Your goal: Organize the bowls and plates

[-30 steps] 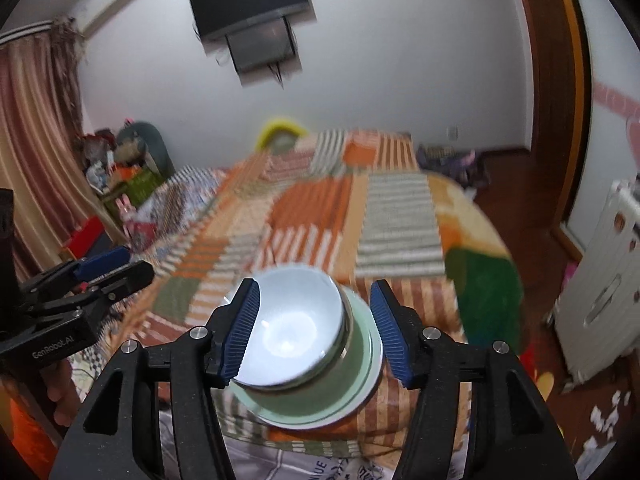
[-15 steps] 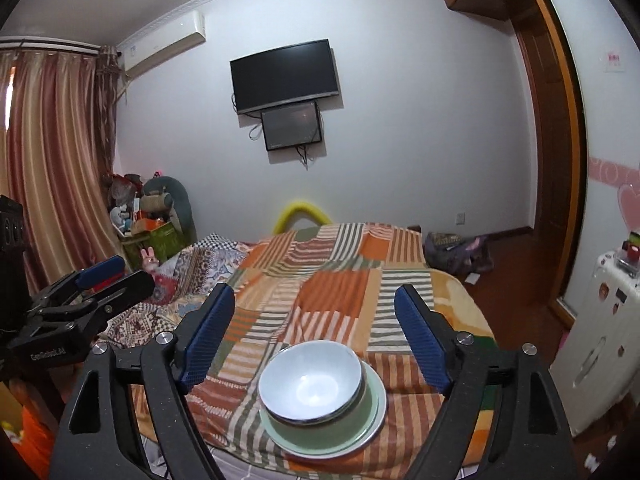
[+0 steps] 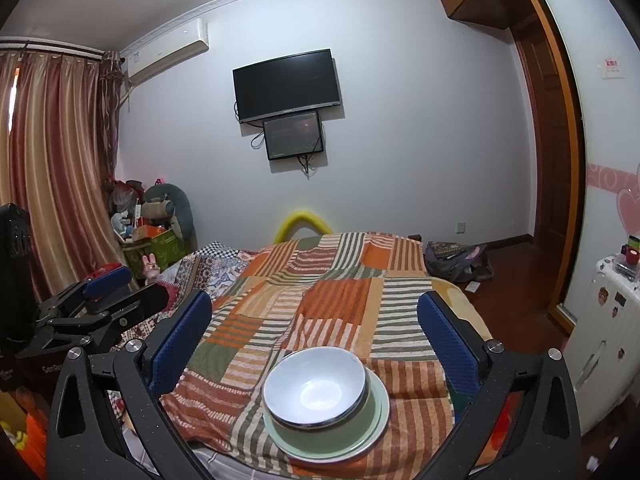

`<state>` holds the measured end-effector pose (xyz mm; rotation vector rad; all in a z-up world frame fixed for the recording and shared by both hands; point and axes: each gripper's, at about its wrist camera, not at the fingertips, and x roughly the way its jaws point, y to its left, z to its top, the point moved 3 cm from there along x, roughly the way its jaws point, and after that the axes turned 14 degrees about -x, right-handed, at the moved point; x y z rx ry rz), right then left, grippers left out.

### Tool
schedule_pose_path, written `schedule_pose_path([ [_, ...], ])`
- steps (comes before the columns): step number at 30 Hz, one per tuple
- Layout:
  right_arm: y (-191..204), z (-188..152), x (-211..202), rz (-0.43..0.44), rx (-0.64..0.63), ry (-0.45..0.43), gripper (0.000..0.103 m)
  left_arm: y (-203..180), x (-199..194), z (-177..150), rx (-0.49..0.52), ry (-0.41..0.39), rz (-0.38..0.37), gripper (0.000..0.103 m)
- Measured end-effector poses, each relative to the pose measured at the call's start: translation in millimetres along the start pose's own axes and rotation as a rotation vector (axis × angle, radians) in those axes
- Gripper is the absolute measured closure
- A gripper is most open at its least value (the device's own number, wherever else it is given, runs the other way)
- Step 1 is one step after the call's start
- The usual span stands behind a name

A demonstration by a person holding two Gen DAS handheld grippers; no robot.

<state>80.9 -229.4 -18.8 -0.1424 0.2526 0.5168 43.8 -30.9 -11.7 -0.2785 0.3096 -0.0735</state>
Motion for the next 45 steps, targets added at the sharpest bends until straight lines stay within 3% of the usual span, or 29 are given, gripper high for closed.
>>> schedule_pose_path([
  [45, 3.0, -0.5, 0.3, 0.01, -0.003, 0.008, 0.001, -1.4, 0.7, -1.6, -0.01, 0.018, -0.012, 0.0],
])
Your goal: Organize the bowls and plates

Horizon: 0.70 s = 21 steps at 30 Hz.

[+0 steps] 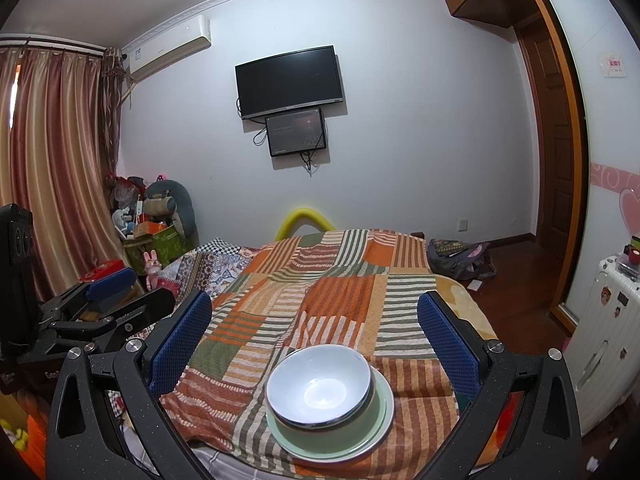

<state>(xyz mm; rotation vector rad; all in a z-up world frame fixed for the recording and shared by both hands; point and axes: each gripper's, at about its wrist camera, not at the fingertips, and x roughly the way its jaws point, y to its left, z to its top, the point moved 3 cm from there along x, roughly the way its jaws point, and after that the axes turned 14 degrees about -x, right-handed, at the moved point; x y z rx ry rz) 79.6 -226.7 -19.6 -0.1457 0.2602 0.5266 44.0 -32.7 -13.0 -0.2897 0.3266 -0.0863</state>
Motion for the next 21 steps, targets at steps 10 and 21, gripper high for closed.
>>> schedule_pose_path([
  [10, -1.4, 0.3, 0.0, 0.0, 0.001, 0.002, 0.001, 3.3, 3.5, -1.4, -0.021, 0.024, -0.011, 0.0],
  [21, -5.0, -1.1, 1.5, -0.001, 0.002, 0.013, 0.001, 3.0, 4.1, -2.5, -0.02, 0.03, -0.022, 0.0],
])
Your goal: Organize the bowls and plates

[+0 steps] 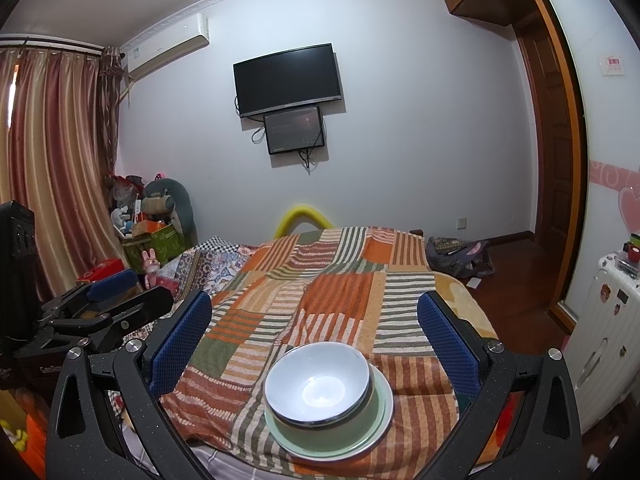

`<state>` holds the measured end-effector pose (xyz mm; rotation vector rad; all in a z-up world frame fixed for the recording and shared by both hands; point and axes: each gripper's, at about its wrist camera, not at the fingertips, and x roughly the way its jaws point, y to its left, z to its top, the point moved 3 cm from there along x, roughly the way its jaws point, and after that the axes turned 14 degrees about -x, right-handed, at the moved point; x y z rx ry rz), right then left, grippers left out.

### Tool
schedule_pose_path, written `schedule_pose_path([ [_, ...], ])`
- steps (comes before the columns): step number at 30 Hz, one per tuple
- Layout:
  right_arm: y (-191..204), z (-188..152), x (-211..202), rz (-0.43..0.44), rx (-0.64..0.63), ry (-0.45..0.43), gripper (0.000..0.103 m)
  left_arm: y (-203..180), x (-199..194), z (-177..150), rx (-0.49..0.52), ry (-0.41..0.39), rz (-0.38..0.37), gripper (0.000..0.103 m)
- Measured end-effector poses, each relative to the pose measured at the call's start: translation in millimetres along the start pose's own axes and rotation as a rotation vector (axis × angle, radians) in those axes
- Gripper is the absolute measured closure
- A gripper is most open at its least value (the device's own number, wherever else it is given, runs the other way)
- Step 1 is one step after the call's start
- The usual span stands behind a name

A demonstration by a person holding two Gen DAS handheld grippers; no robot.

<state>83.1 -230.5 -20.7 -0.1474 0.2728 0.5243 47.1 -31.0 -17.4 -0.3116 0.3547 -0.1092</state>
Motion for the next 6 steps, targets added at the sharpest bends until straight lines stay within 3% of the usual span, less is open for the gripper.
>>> schedule_pose_path([
  [6, -0.4, -0.1, 1.4, 0.0, -0.001, 0.01, 0.001, 2.7, 0.0, 0.1, -0.008, 0.006, -0.001, 0.0],
])
